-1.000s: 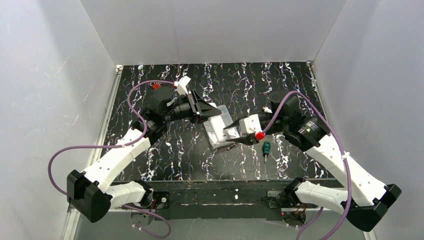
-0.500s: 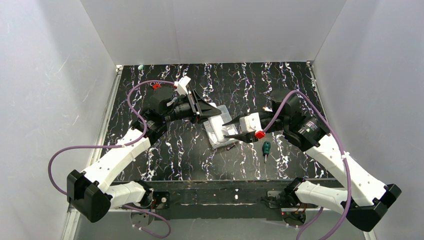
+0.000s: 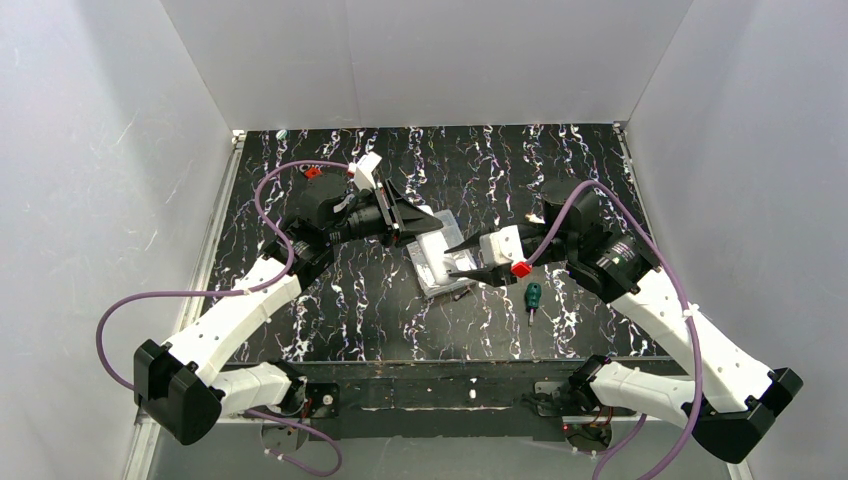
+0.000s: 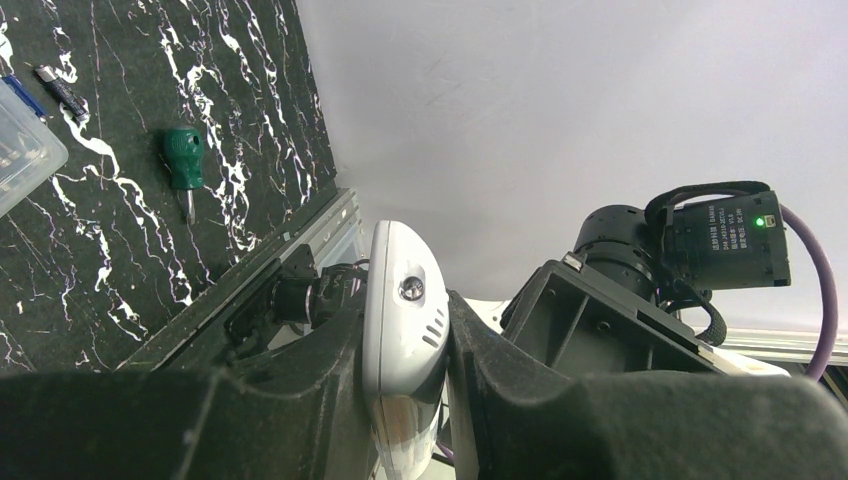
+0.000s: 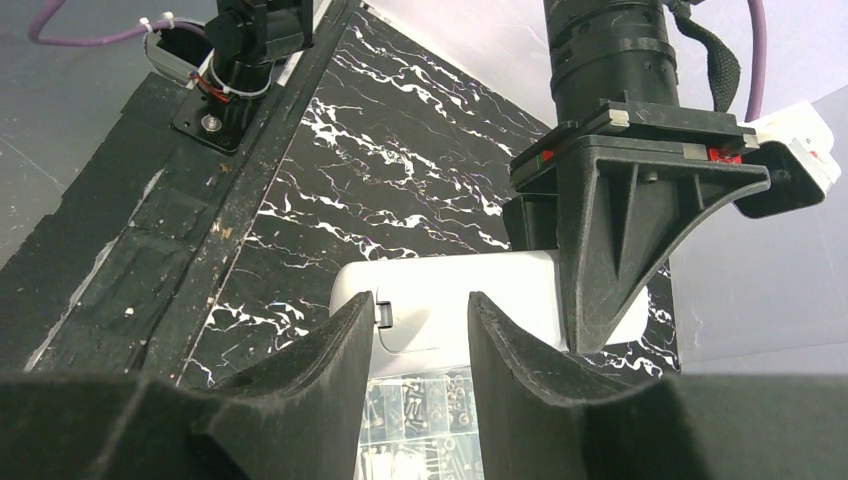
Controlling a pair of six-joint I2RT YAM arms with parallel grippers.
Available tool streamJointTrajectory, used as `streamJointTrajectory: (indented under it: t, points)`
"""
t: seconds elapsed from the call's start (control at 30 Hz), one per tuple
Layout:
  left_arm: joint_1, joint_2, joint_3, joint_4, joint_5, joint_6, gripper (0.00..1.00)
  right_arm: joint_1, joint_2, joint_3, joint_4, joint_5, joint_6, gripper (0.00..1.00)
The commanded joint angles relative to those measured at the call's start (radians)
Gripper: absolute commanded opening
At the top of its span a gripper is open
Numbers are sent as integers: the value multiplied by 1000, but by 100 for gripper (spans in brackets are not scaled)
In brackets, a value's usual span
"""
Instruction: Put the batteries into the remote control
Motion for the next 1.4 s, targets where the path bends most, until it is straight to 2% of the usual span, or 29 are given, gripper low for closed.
streamJointTrajectory:
  t: [0.0, 0.5, 1.37]
  points:
    - [-3, -30, -1, 57, 41, -2, 0, -4, -1, 18, -4, -35, 2, 47]
    - [-3, -35, -6, 59, 40, -2, 0, -4, 18, 6, 15, 36, -18, 47]
    - [-3, -26, 0, 62, 46, -5, 0, -5, -23, -13, 116, 59, 17, 47]
